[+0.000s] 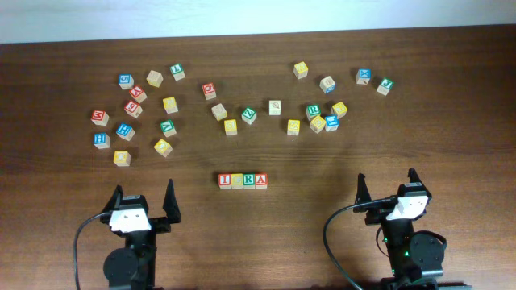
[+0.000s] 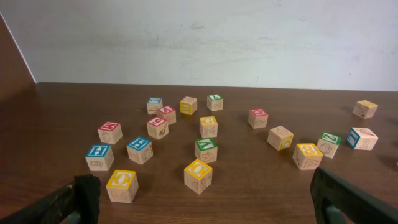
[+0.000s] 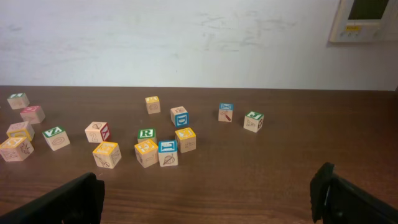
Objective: Spell out ICRA
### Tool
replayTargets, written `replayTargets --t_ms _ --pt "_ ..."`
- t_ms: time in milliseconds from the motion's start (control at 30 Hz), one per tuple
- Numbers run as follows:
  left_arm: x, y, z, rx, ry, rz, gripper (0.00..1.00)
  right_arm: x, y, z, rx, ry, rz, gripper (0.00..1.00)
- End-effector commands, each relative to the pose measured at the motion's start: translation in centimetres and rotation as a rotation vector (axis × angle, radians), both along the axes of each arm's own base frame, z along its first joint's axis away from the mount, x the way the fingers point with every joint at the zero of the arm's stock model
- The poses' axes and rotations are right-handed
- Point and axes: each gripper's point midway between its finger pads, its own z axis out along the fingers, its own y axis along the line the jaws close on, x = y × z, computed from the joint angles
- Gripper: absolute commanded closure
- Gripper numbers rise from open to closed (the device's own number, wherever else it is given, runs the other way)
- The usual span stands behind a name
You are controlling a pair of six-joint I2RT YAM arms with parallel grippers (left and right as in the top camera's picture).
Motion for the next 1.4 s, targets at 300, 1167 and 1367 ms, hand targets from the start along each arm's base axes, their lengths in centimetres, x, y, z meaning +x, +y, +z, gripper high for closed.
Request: replayTargets --t_ms 300,1167,1367 --pt "-0.04 0.20 -0.14 -0.006 0.002 0.008 0.01 -0.02 -0.62 -0.27 -0.006 0.005 -0.032 0.02" --pt "-0.04 0.20 -0.15 -0.006 0.003 0.008 0.01 -0.02 -0.48 -0.25 -0.005 0.004 -0.024 0.02" --pt "-0.04 0.20 -0.14 -0.006 0.002 0.008 0.01 -0.02 -0.48 -0.25 -0.005 0.004 -0.024 0.02"
